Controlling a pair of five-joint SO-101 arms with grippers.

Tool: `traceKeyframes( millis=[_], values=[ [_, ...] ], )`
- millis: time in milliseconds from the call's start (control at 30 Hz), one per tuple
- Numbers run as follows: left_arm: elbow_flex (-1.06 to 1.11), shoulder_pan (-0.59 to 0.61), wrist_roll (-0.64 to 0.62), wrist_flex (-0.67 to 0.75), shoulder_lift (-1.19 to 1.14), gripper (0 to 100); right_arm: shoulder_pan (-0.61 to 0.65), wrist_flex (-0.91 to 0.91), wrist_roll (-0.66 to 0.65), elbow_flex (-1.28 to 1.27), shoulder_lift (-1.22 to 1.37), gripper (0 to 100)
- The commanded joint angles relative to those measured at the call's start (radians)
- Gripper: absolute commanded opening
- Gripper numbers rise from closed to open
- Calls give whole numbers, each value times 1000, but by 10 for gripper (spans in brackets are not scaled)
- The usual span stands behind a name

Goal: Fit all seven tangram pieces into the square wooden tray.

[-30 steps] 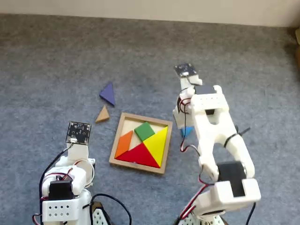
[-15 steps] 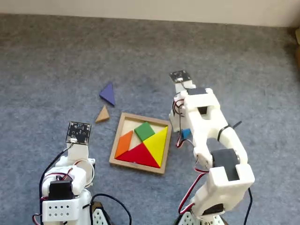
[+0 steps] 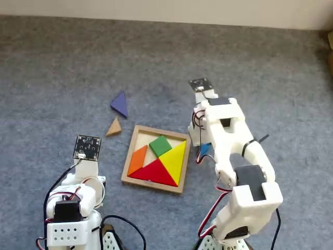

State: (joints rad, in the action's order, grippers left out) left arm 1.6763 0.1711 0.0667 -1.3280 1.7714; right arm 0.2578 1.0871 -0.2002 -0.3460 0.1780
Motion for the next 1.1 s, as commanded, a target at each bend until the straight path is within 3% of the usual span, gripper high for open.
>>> traceKeyframes(
  millis=[0,433,567,700,1067],
  values=[
    [21,8,-8,-8,38,6,12,18,2,10,-58,77],
    [21,8,-8,-8,38,6,21,156,9,4,-334,77],
    [21,8,-8,-8,38,6,33,140,72,-42,-320,94],
    [21,8,-8,-8,38,6,76,50,173,-136,-262,189],
    [21,8,-8,-8,38,6,79,-44,262,-165,-107,195]
  ],
)
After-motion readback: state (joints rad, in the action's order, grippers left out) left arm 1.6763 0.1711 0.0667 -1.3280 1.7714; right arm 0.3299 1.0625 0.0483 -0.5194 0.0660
